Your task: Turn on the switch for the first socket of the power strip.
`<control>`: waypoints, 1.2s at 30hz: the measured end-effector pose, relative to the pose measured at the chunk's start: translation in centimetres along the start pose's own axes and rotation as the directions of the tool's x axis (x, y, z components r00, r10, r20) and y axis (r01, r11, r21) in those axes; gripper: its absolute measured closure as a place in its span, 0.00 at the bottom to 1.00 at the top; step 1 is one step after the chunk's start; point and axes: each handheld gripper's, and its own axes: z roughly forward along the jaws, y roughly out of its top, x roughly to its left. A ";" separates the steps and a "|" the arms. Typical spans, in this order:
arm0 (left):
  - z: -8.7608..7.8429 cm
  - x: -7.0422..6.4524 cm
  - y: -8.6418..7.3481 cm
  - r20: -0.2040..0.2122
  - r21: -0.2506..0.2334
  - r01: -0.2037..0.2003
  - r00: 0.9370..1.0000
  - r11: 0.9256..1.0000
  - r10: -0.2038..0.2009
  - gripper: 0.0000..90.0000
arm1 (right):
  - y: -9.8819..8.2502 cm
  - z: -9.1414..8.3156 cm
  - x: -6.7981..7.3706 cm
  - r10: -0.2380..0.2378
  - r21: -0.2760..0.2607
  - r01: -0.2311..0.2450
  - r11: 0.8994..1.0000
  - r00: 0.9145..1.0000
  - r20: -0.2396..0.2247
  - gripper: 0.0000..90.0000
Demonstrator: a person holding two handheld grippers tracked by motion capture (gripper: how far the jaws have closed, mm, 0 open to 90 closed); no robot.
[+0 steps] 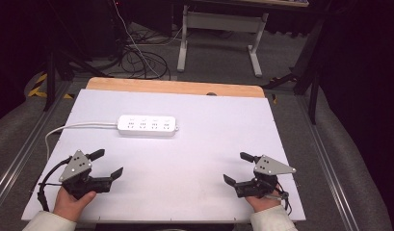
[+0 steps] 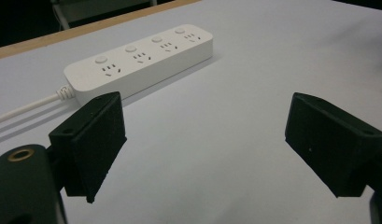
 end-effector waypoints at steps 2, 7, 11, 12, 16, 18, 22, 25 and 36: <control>0.0 0.0 0.1 0.004 0.000 0.011 1.000 1.000 -0.011 0.14 | 0.0 0.1 0.1 -0.006 0.006 0.006 1.000 1.000 0.000 0.05; -0.1 -0.1 0.1 0.025 -0.013 0.008 1.000 1.000 -0.007 0.13 | 0.0 0.0 0.1 -0.009 0.006 0.009 1.000 1.000 0.001 0.05; -0.1 -0.2 0.2 0.004 -0.015 -0.020 1.000 1.000 0.020 0.13 | 0.0 0.0 0.1 -0.009 0.008 0.009 1.000 1.000 0.001 0.05; -0.1 -0.2 0.2 0.003 -0.016 -0.016 1.000 1.000 0.016 0.13 | 0.0 0.0 0.1 -0.009 0.009 0.009 1.000 1.000 -0.001 0.05; -0.2 -0.2 0.2 0.008 -0.011 -0.016 1.000 1.000 0.016 0.12 | -0.1 0.1 0.1 -0.005 0.006 0.005 1.000 1.000 -0.004 0.05; -0.3 -0.1 0.3 0.014 -0.015 -0.013 1.000 1.000 0.013 0.12 | -0.1 0.1 0.1 -0.005 0.007 0.005 1.000 1.000 -0.004 0.05; -0.4 -0.1 0.5 0.032 -0.020 0.010 0.999 1.000 -0.010 0.13 | -0.1 0.1 0.1 -0.004 0.010 0.004 1.000 1.000 -0.004 0.05; -0.5 0.0 0.8 0.030 -0.014 0.003 1.000 1.000 -0.003 0.14 | -0.1 0.2 0.1 -0.002 0.011 0.002 1.000 1.000 -0.006 0.05; -0.5 0.1 2.6 0.046 0.020 -0.021 0.999 1.000 0.020 0.26 | -0.4 0.2 0.2 0.002 0.032 -0.001 0.999 1.000 -0.021 0.05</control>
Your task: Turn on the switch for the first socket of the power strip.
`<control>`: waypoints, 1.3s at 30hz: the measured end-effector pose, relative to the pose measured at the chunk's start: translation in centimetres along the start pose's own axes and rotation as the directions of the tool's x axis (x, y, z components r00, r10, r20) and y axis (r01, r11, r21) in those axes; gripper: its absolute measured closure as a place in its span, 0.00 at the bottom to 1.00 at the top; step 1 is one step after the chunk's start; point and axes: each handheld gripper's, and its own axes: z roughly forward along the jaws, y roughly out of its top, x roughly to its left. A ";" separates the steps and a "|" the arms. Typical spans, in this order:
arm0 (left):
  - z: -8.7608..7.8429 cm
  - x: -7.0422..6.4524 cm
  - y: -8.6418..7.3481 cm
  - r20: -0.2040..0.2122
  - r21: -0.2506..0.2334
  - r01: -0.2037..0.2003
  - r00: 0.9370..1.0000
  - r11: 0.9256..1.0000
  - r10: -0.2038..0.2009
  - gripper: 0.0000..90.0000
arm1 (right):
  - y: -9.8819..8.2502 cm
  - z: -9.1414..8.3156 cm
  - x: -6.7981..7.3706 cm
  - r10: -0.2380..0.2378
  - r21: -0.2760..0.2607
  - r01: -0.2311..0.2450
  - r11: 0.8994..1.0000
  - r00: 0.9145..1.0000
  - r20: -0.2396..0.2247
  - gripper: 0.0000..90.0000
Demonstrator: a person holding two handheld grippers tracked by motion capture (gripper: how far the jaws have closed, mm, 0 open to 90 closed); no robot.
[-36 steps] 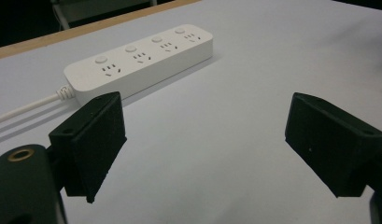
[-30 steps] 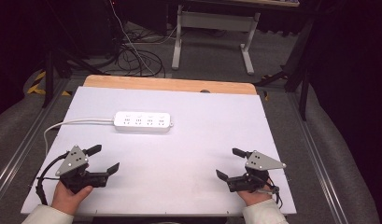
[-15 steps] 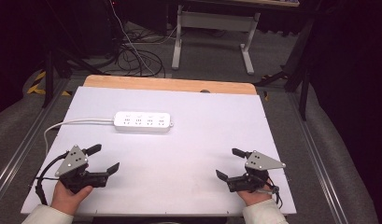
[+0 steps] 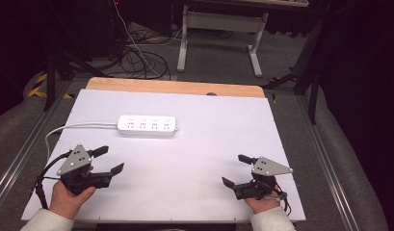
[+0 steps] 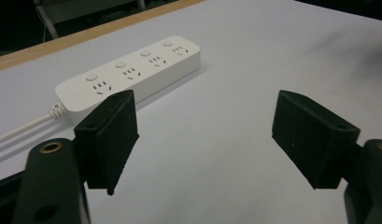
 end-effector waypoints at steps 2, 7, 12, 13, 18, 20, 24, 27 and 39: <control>0.0 0.0 0.2 -0.007 0.001 0.010 1.000 1.000 -0.010 0.28 | 0.0 -0.2 0.0 -0.001 -0.004 0.001 1.000 1.000 0.003 0.05; -0.5 0.5 0.6 0.029 -0.030 0.063 0.998 0.998 -0.062 0.31 | -0.2 -0.1 0.1 0.002 0.008 -0.002 1.000 1.000 -0.005 0.05; -1.0 0.8 1.4 0.019 -0.029 0.055 0.998 0.998 -0.054 0.43 | -0.2 -0.3 0.1 0.004 0.003 -0.004 1.000 1.000 -0.002 0.05; -1.0 0.8 1.4 0.019 -0.029 0.055 0.998 0.998 -0.054 0.41 | -0.2 -0.3 0.1 0.008 0.005 -0.008 1.000 1.000 -0.006 0.05; -0.8 1.0 2.3 -0.011 -0.016 0.047 0.999 0.999 -0.047 0.39 | -0.3 -0.2 0.1 0.008 0.008 -0.008 1.000 1.000 -0.013 0.06; -0.8 1.2 2.5 -0.008 -0.012 0.044 0.999 0.999 -0.044 0.41 | -0.3 -0.2 0.1 0.009 0.008 -0.009 1.000 1.000 -0.012 0.06; -0.1 1.8 3.4 0.007 0.008 0.049 0.999 0.999 -0.049 0.39 | -0.3 -0.3 0.1 0.009 0.008 -0.009 1.000 1.000 -0.010 0.06; 0.3 2.2 3.9 0.007 0.002 0.068 0.998 0.998 -0.068 0.39 | -0.3 -0.3 0.1 0.009 0.008 -0.009 1.000 1.000 -0.012 0.05; 2.0 3.5 5.9 -0.045 0.070 0.053 0.998 0.996 -0.050 0.32 | -0.3 -0.5 0.1 0.005 -0.005 -0.005 1.000 1.000 -0.007 0.05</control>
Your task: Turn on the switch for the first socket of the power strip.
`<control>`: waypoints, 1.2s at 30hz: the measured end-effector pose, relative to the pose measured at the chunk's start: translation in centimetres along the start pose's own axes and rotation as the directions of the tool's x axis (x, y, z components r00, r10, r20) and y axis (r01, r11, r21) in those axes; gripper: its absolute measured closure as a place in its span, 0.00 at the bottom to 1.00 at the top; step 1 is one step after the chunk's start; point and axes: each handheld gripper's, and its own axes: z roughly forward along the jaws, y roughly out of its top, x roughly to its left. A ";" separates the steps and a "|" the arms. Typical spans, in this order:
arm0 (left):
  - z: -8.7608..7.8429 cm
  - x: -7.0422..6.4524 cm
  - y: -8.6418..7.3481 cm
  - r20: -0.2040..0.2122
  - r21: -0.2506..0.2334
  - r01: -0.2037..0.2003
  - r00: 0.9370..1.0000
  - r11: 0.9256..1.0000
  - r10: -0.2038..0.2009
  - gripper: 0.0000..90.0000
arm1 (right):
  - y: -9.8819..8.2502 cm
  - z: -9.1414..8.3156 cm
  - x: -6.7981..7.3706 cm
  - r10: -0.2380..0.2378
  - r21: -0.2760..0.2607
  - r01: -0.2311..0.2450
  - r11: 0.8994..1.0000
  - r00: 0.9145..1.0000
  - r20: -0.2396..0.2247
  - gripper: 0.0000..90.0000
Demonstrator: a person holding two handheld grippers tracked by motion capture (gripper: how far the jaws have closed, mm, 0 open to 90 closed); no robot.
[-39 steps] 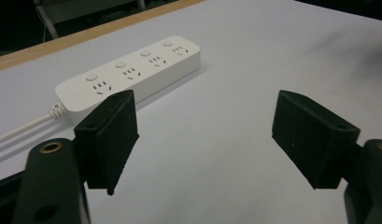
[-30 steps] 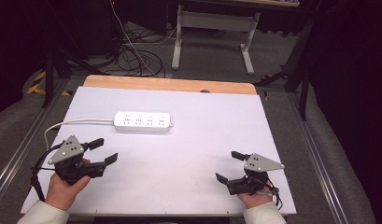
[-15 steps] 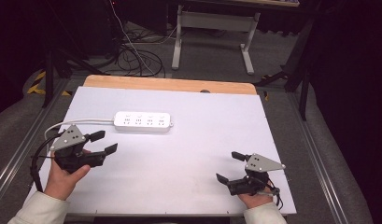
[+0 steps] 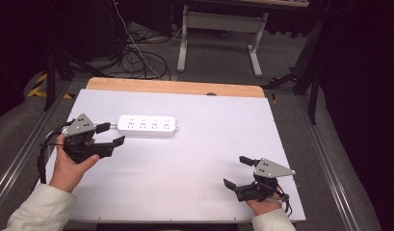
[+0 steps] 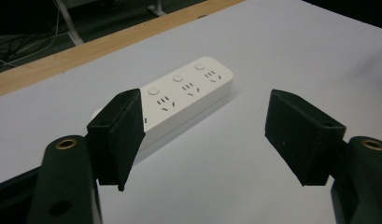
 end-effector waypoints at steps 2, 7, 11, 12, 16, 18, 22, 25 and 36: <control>0.1 0.1 0.2 -0.005 0.003 -0.008 1.000 1.000 0.008 0.32 | 0.0 0.0 0.0 0.000 -0.002 0.000 1.000 1.000 0.000 0.05; 1.2 0.6 1.2 -0.013 0.030 -0.019 1.000 0.999 0.019 0.34 | 0.0 0.0 0.0 0.002 -0.004 -0.002 1.000 1.000 -0.002 0.05; 1.7 0.7 2.0 -0.022 0.032 -0.033 0.999 0.999 0.034 0.34 | 0.0 0.0 0.0 0.002 -0.002 -0.002 1.000 1.000 -0.003 0.05; 1.8 0.8 2.1 -0.023 0.031 -0.033 0.999 0.999 0.033 0.34 | 0.0 0.0 0.0 0.001 -0.002 -0.001 1.000 1.000 -0.003 0.06; 2.3 1.0 2.6 -0.027 0.029 -0.028 0.999 0.999 0.029 0.35 | 0.0 0.0 -0.1 0.005 -0.003 -0.005 1.000 1.000 -0.003 0.05; 2.5 1.1 2.7 -0.026 0.034 -0.035 0.999 0.999 0.036 0.36 | -0.1 0.0 -0.1 0.007 -0.005 -0.007 1.000 1.000 -0.006 0.05; 3.2 1.2 3.0 -0.026 0.046 -0.031 0.999 0.998 0.032 0.37 | -0.1 -0.1 -0.1 0.007 -0.007 -0.007 1.000 1.000 -0.007 0.05; 4.1 1.8 3.2 -0.024 0.065 -0.017 1.000 0.998 0.019 0.45 | -0.1 -0.1 -0.1 0.010 -0.008 -0.010 1.000 1.000 -0.009 0.05; 7.1 3.4 4.0 -0.039 0.105 0.048 0.998 0.993 -0.044 0.71 | -0.2 -0.1 -0.2 0.018 -0.009 -0.018 1.000 1.000 -0.021 0.06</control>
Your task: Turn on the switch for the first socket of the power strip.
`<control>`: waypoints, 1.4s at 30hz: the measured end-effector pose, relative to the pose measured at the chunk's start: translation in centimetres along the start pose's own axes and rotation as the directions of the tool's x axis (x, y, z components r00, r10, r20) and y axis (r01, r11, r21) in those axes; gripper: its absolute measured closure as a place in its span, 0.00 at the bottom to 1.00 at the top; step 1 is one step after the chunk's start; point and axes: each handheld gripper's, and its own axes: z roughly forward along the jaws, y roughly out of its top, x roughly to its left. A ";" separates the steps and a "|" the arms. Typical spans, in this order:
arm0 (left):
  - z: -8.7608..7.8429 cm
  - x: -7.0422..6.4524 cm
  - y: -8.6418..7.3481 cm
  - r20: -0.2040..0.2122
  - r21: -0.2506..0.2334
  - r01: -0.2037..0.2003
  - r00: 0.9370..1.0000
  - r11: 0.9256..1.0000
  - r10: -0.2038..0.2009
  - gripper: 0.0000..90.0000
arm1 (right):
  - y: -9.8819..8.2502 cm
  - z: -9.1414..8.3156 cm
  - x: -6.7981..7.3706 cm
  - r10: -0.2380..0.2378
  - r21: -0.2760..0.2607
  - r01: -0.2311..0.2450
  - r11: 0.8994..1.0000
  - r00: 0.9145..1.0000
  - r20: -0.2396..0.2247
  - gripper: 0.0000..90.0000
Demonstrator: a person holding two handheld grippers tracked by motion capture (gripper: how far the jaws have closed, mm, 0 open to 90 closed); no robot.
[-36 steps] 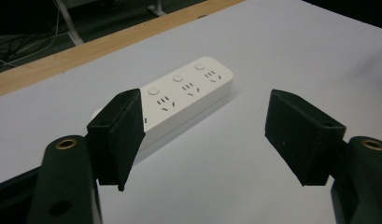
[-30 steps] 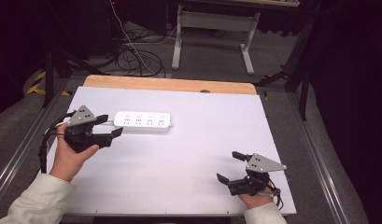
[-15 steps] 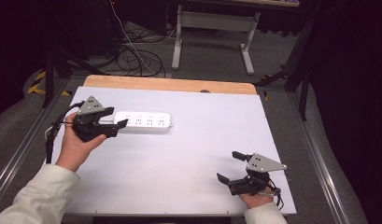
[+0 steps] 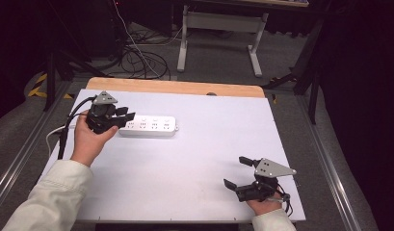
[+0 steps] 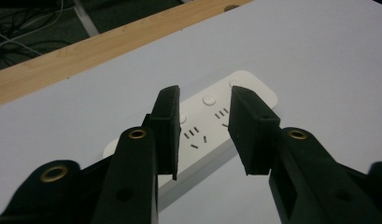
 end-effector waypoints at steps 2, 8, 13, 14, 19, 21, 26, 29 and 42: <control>0.7 0.6 0.1 0.008 0.013 0.034 0.999 0.999 -0.034 0.74 | 0.0 0.0 0.0 0.003 -0.001 -0.003 1.000 1.000 -0.001 0.06; 2.0 1.6 -0.1 -0.019 0.007 0.063 0.998 0.998 -0.063 0.83 | -0.1 -0.2 -0.1 0.006 -0.008 -0.006 1.000 1.000 -0.007 0.06; 3.1 2.3 -0.4 -0.038 0.016 0.075 0.996 0.997 -0.075 0.91 | -0.1 -0.2 -0.1 0.008 -0.008 -0.008 1.000 1.000 -0.011 0.06; 3.3 2.5 -0.5 -0.042 0.016 0.074 0.996 0.997 -0.073 0.93 | -0.1 -0.2 -0.1 0.007 -0.007 -0.007 1.000 1.000 -0.012 0.06; 4.2 2.8 -0.7 -0.073 0.025 0.093 0.993 0.995 -0.091 1.00 | -0.1 -0.2 -0.1 0.007 -0.010 -0.007 1.000 1.000 -0.013 0.07; 4.4 2.9 -0.8 -0.071 0.026 0.105 0.992 0.994 -0.103 1.00 | -0.1 -0.2 -0.1 0.007 -0.010 -0.007 1.000 1.000 -0.012 0.07; 5.2 3.2 -1.1 -0.043 0.020 0.115 0.993 0.993 -0.114 1.00 | -0.1 -0.2 -0.1 0.008 -0.010 -0.008 1.000 1.000 -0.014 0.07; 5.6 3.2 -1.2 -0.049 0.018 0.102 0.994 0.995 -0.101 1.00 | -0.1 -0.2 -0.1 0.009 -0.012 -0.009 1.000 1.000 -0.015 0.07; 7.2 3.6 -2.0 -0.088 0.072 0.099 0.992 0.993 -0.092 1.00 | -0.1 -0.3 -0.1 0.008 -0.016 -0.009 1.000 1.000 -0.019 0.07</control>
